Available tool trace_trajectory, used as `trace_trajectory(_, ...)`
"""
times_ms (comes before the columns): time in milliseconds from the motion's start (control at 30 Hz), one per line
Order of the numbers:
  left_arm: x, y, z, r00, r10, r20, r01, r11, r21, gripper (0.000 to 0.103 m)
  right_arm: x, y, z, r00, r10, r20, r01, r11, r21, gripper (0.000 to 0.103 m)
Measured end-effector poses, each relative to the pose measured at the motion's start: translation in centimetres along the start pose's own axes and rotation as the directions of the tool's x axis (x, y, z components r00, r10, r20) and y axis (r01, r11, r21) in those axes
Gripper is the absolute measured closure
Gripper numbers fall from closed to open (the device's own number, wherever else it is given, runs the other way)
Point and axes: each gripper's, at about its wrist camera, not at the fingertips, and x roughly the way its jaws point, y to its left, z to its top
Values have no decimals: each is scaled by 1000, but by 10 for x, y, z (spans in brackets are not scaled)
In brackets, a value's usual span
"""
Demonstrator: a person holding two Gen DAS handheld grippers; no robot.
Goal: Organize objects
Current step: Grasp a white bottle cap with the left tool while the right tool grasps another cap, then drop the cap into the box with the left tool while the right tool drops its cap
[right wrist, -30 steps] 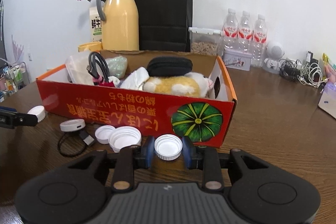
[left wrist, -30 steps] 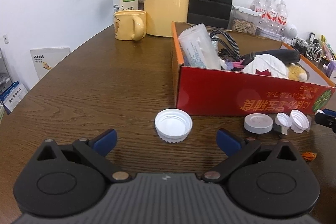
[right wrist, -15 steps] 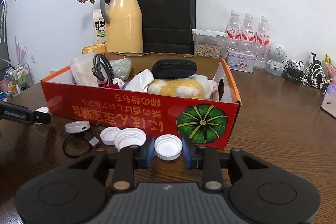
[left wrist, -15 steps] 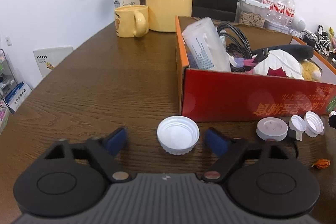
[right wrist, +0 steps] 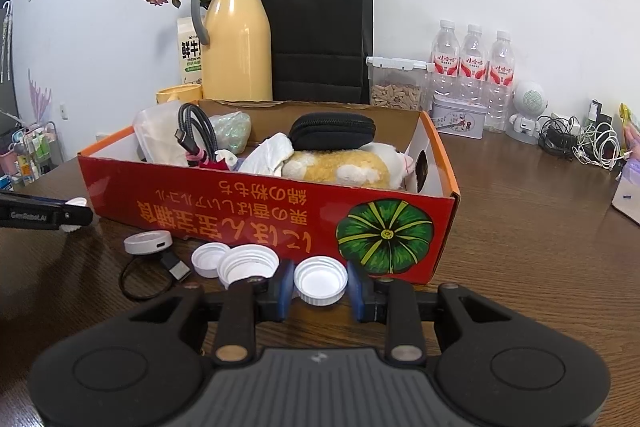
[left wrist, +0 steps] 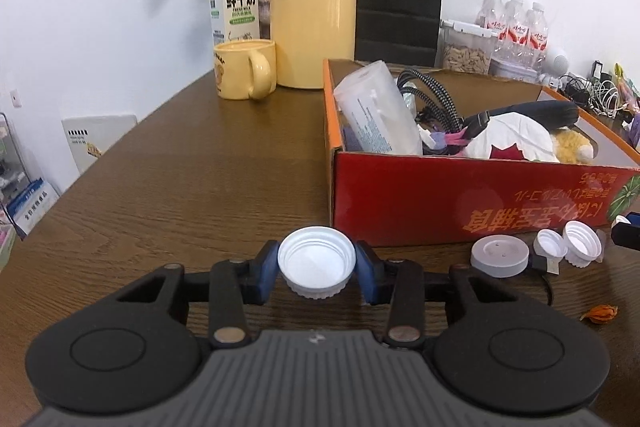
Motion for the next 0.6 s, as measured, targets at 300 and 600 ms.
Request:
trace_trajectory(300, -24, -6, 0, 996, -30, 84, 28, 999, 19, 62, -8, 1, 1, 999, 3, 40, -3, 1000, 1, 76)
trace_trajectory(600, -49, -23, 31, 973, -91, 214, 78, 994, 71, 62, -24, 14, 31, 989, 43, 143, -37, 998, -46, 76)
